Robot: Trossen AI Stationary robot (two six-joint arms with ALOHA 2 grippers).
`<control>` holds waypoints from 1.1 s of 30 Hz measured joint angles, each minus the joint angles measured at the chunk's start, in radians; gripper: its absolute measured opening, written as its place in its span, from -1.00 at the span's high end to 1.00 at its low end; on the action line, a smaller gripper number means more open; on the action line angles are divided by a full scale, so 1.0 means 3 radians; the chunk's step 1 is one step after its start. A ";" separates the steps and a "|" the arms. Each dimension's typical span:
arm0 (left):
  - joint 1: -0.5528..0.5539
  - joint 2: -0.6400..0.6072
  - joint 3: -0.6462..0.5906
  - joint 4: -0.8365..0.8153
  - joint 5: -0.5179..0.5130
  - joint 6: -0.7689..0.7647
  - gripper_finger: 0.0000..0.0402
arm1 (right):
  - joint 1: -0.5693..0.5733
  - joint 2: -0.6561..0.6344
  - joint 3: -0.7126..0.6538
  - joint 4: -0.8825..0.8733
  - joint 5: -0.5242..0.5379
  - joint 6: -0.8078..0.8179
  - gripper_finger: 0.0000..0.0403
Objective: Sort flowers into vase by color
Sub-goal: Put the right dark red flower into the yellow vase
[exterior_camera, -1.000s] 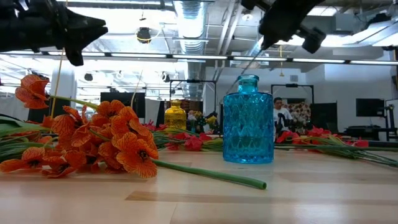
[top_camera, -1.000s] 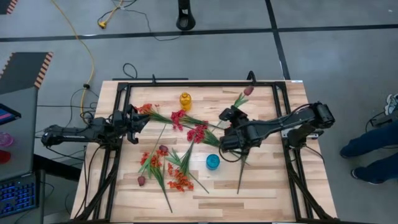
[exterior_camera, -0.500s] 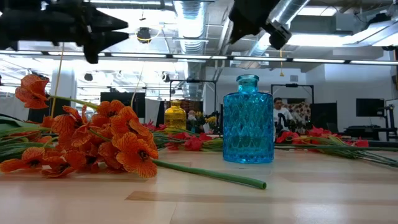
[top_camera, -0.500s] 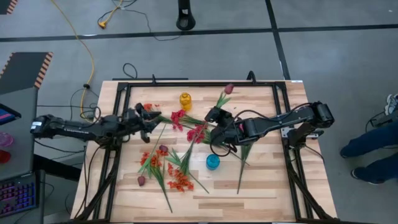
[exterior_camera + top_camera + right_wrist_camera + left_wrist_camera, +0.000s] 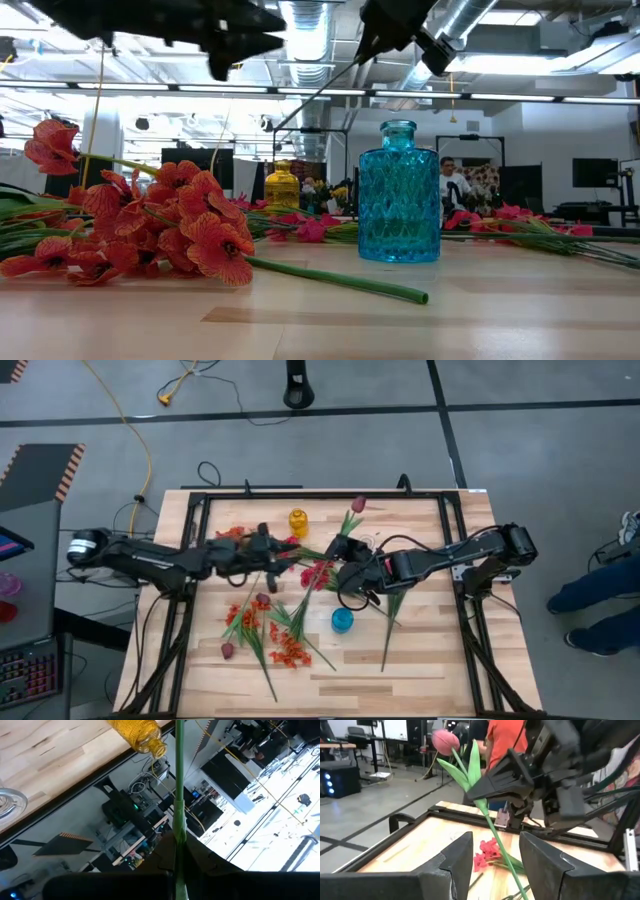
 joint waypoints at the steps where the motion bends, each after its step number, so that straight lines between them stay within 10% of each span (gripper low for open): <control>1: 0.0000 0.0097 0.0071 0.0002 -0.0001 0.0023 0.26 | 0.0008 0.0000 0.0000 0.0000 -0.0001 0.0000 0.80; 13: 0.0003 0.0938 0.0686 -0.0005 -0.0020 0.0173 0.26 | 0.0098 0.0000 0.0000 0.0073 0.0000 -0.0005 0.80; 33: 0.0074 0.1011 0.0752 -0.0159 0.0133 -0.0160 0.26 | 0.0096 0.0000 0.0000 0.0103 0.0000 -0.0005 0.80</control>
